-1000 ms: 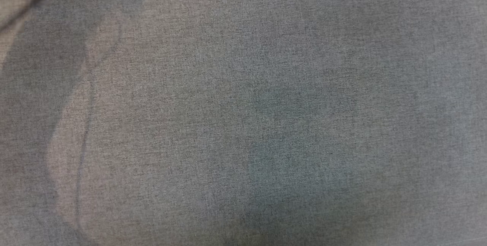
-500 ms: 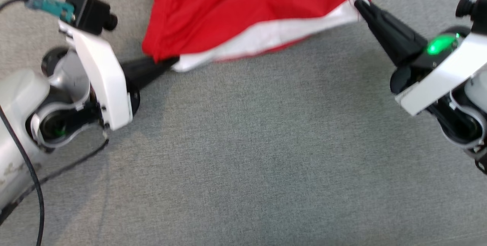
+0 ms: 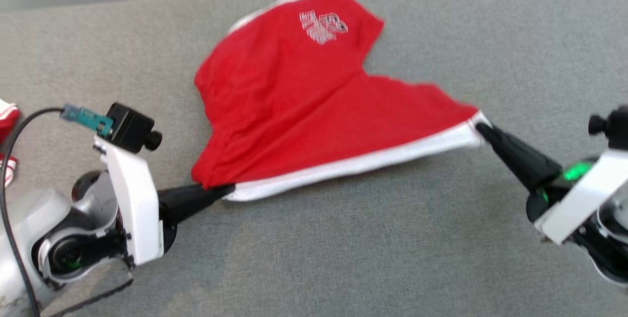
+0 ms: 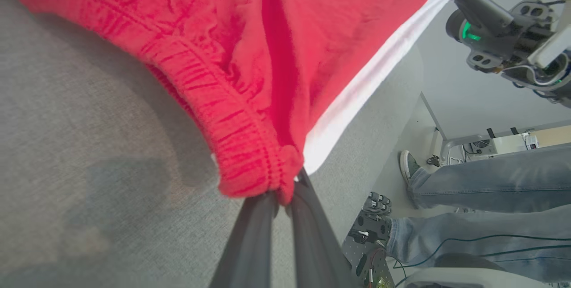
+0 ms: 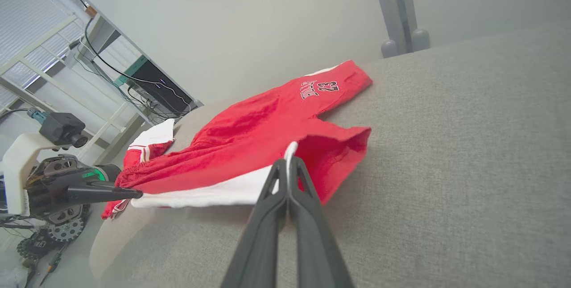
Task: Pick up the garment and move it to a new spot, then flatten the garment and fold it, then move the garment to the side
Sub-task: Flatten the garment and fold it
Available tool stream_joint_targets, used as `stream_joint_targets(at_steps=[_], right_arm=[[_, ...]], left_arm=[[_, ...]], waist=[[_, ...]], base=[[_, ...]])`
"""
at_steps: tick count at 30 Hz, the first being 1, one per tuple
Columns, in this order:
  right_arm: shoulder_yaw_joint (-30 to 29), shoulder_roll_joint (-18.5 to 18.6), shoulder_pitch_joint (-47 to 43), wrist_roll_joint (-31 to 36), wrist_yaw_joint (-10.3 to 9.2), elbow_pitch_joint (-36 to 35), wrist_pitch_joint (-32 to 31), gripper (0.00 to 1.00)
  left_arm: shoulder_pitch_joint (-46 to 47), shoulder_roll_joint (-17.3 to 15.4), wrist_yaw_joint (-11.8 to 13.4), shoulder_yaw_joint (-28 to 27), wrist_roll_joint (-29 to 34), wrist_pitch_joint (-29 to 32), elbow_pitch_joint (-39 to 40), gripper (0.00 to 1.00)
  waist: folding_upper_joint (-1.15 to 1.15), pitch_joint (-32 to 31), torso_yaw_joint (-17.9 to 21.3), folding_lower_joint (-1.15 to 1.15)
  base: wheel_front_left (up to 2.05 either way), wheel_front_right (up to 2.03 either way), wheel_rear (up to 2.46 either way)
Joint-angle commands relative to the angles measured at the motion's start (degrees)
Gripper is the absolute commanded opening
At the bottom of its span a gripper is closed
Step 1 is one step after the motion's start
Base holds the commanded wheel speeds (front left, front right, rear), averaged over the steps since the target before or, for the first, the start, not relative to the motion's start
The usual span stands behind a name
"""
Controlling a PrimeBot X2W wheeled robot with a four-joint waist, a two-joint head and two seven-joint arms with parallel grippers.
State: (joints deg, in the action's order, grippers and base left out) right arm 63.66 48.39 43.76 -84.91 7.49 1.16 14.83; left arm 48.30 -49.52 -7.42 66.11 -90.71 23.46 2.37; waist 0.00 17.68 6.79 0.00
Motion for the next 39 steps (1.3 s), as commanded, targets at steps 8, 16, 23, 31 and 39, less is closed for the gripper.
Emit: stream_joint_targets(at_steps=[8, 16, 23, 31, 39], right_arm=[[0.85, 6.96, -8.03, -3.53, 0.02, -5.79, 0.38, 0.00], [-0.88, 9.06, -9.67, -3.45, 0.02, -7.72, -0.04, 0.00], [-2.01, 6.79, -2.60, -1.71, 0.02, -3.54, -4.46, 0.00], [-2.91, 1.54, 8.05, -0.54, 0.02, 4.58, -11.21, 0.00], [-1.70, -3.92, 18.90, 0.74, 0.02, 12.76, -18.36, 0.00]], left_arm=[[-8.69, -3.67, -0.09, 1.70, -3.31, -2.76, 6.30, 0.00], [-10.90, -5.55, -0.08, 1.58, -5.40, -3.15, 9.35, 0.00], [-3.27, -0.57, 0.51, -2.00, -15.01, 4.85, 2.37, 0.00], [5.61, 4.36, 1.31, -3.86, -16.05, 10.72, -8.87, 0.00], [11.56, 10.03, 0.98, -4.85, -15.81, 13.19, -15.94, 0.00]], waist=[[0.00, -6.82, -0.34, 0.00], [0.00, -7.56, -0.83, 0.00], [0.00, -3.52, -4.01, 0.00], [0.00, 1.83, -5.66, 0.00], [0.00, 7.39, -8.24, 0.00]], base=[[0.00, 0.00, 0.00], [0.00, 0.00, 0.00], [0.00, 0.00, 0.00], [0.00, 0.00, 0.00], [0.00, 0.00, 0.00]])
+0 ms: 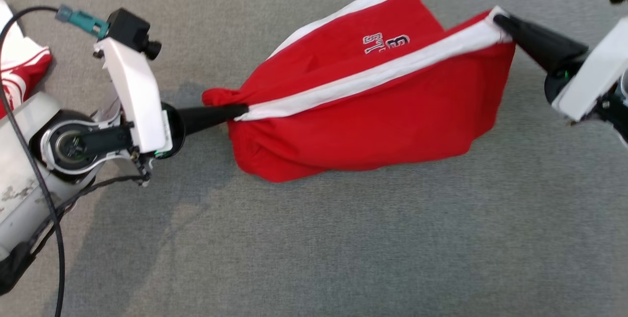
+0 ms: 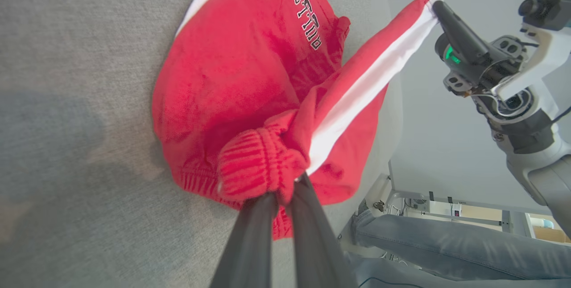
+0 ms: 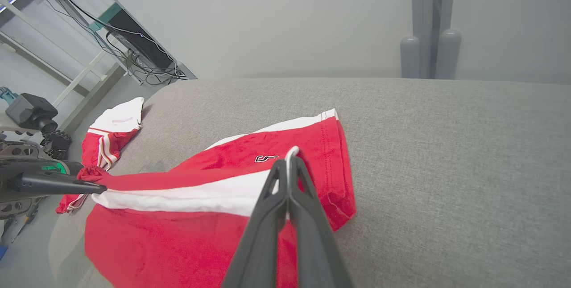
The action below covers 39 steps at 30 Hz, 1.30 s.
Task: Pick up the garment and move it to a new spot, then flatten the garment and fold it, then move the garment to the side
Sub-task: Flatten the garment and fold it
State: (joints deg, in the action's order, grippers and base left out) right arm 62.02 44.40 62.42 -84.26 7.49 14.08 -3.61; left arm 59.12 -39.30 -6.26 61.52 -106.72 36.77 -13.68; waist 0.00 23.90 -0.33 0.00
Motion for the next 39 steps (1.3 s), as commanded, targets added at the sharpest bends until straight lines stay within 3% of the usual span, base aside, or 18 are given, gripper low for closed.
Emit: stream_joint_targets(at_steps=[1, 9, 22, 36, 38, 39], right_arm=[[0.09, -0.44, 1.43, 0.25, 0.02, 0.76, -0.55, 0.00], [1.01, -4.33, 9.66, 2.09, 0.02, 7.17, -1.23, 0.00], [4.07, -8.71, 16.99, 2.36, 0.02, 19.09, -1.09, 0.00], [7.31, -11.05, 20.70, 2.51, 0.02, 21.85, 0.82, 0.00], [7.81, -11.21, 20.65, 2.63, 0.02, 22.16, 1.31, 0.13], [8.06, -11.41, 20.51, 2.54, 0.02, 22.20, 1.35, 0.27]], left_arm=[[1.30, 0.41, -0.19, -0.27, 0.24, 0.21, -0.53, 0.00], [4.55, 3.70, -0.79, -1.85, -0.84, 1.84, -3.24, 0.00], [5.34, 4.31, -1.25, -5.78, -1.41, 0.32, -4.72, 0.00], [6.04, 6.27, -1.30, -6.89, 0.43, 1.22, -6.09, 0.00], [5.93, 6.37, -1.31, -7.03, 0.91, 1.33, -6.29, 0.00], [5.81, 6.43, -1.31, -7.12, 1.09, 1.45, -6.31, 0.00]], waist=[[0.00, 1.76, -1.50, 0.00], [0.00, 6.00, -3.68, 0.00], [0.00, 9.67, -5.06, 0.00], [0.00, 12.11, -6.07, 0.00], [0.00, 12.13, -6.14, 0.00], [0.00, 12.10, -6.15, 0.00]], base=[[0.00, 0.00, 0.00], [0.00, 0.00, 0.00], [0.00, 0.00, 0.00], [0.00, 0.00, 0.00], [0.00, 0.00, 0.00], [0.00, 0.00, 0.00]])
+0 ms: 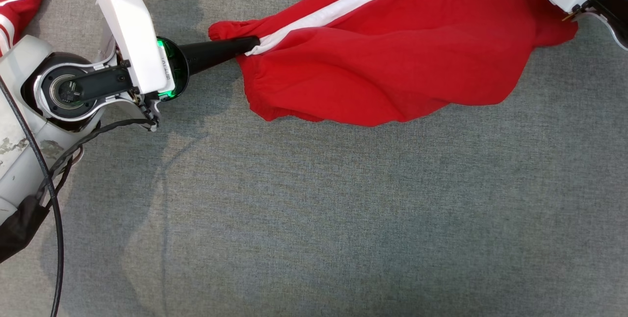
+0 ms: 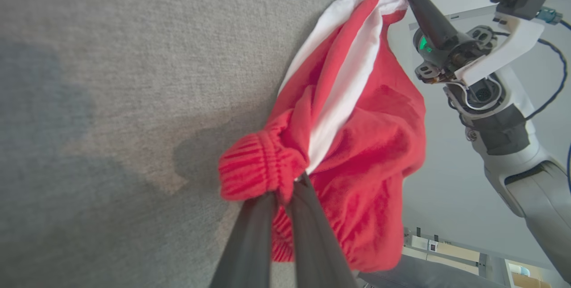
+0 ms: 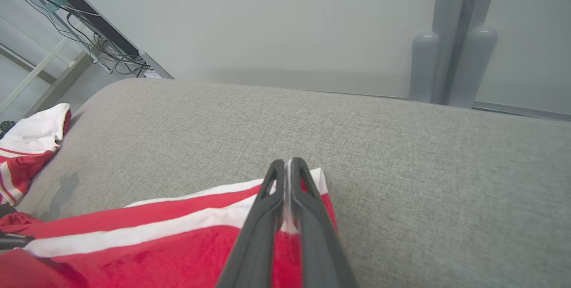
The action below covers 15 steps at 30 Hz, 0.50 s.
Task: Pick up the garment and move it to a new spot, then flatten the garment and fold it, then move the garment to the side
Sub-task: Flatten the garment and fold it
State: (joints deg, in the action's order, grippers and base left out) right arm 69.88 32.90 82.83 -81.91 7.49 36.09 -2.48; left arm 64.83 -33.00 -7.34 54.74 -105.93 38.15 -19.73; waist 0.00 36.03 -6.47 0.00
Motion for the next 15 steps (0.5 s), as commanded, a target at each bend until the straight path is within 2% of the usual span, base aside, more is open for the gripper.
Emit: stream_joint_targets(at_steps=[1, 2, 3, 4, 5, 15], right_arm=[[0.44, -0.12, -0.07, -0.02, 0.02, 0.19, 0.25, 0.37], [0.54, -0.21, -0.18, -0.13, 0.02, 0.19, 0.31, 0.46], [0.62, -0.29, -0.29, -0.42, 0.02, 0.18, 0.39, 0.88], [0.75, -0.50, -0.47, -0.82, 0.02, 0.18, 0.46, 1.00], [0.82, -0.78, -0.52, -1.08, 0.02, 0.20, 0.56, 1.00], [1.85, -2.05, -1.95, -3.10, 0.02, 1.03, 0.44, 1.00]], left_arm=[[-0.07, 0.16, -0.22, -0.44, 0.61, 0.09, -0.23, 0.00], [-0.25, 0.20, -0.22, -0.59, 0.76, 0.14, -0.15, 0.19], [-0.40, 0.15, -0.22, -0.73, 1.01, 0.17, -0.03, 0.47], [-0.55, 0.00, -0.22, -0.72, 1.52, 0.32, 0.03, 0.96], [-0.71, -0.12, -0.23, -0.75, 1.64, 0.45, 0.11, 1.00], [-2.42, -1.71, -0.23, -1.14, 3.10, 2.04, -0.81, 1.00]], waist=[[0.00, -0.08, 0.02, 0.00], [0.00, -0.14, 0.04, 0.00], [0.00, -0.18, 0.07, 0.00], [0.00, -0.24, 0.14, 0.00], [0.00, -0.32, 0.22, 0.00], [0.00, -3.63, 1.69, 0.00]], base=[[0.00, 0.00, 0.00], [0.00, 0.00, 0.00], [0.00, 0.00, 0.00], [0.00, 0.00, 0.00], [0.00, 0.00, 0.00], [0.00, 0.00, 0.00]])
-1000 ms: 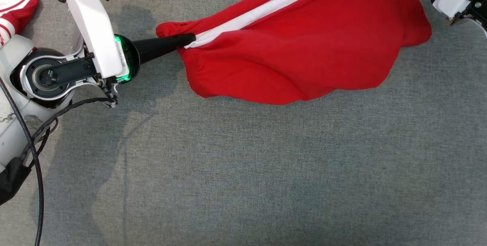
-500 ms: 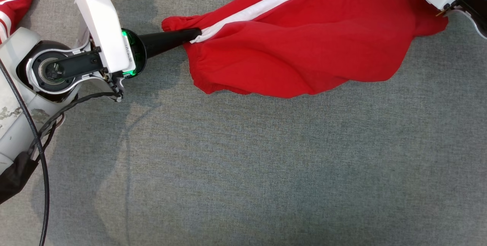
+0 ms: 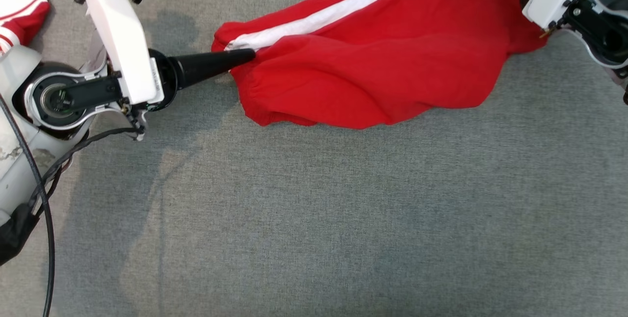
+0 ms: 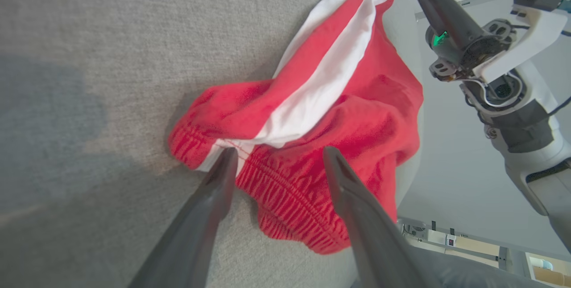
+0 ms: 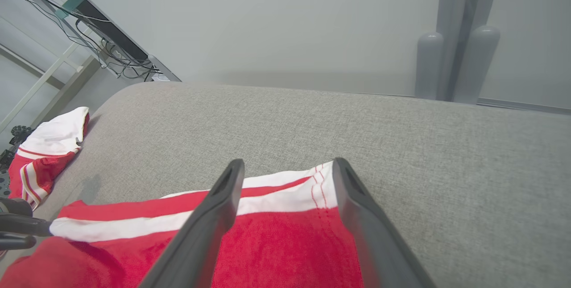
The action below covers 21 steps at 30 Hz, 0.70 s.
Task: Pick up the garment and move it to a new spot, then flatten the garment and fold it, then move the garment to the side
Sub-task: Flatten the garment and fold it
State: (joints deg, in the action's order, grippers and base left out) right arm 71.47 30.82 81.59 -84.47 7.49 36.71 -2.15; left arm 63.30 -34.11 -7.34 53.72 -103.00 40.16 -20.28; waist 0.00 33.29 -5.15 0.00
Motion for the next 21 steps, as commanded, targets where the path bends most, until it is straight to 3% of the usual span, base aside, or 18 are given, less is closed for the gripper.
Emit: stream_joint_targets(at_steps=[1, 10, 16, 21], right_arm=[[0.26, 0.06, -1.12, -0.77, 0.02, 0.54, 0.02, 1.00], [-1.23, 1.86, -7.11, -5.44, 0.02, -0.43, 1.69, 1.00], [-2.77, 3.78, -11.36, -6.91, 0.02, 0.55, 5.76, 1.00], [-3.49, 4.09, -14.44, -7.94, 0.02, 3.19, 7.28, 1.00]], left_arm=[[-1.05, -0.67, -0.23, -0.13, 0.19, 0.12, -0.47, 1.00], [-5.79, -3.61, -0.23, -0.10, 1.05, -0.56, 0.94, 1.00], [-9.88, -6.24, -0.23, -1.98, 6.01, -9.34, 6.09, 1.00], [-13.92, -6.79, -0.17, -3.34, 11.97, -20.43, 9.65, 1.00]], waist=[[0.00, -1.57, 0.50, 0.00], [0.00, -9.31, 1.53, 0.00], [0.00, -12.80, 1.24, 0.00], [0.00, -13.81, -0.25, 0.00]], base=[[0.00, 0.00, 0.00], [0.00, 0.00, 0.00], [0.00, 0.00, 0.00], [0.00, 0.00, 0.00]])
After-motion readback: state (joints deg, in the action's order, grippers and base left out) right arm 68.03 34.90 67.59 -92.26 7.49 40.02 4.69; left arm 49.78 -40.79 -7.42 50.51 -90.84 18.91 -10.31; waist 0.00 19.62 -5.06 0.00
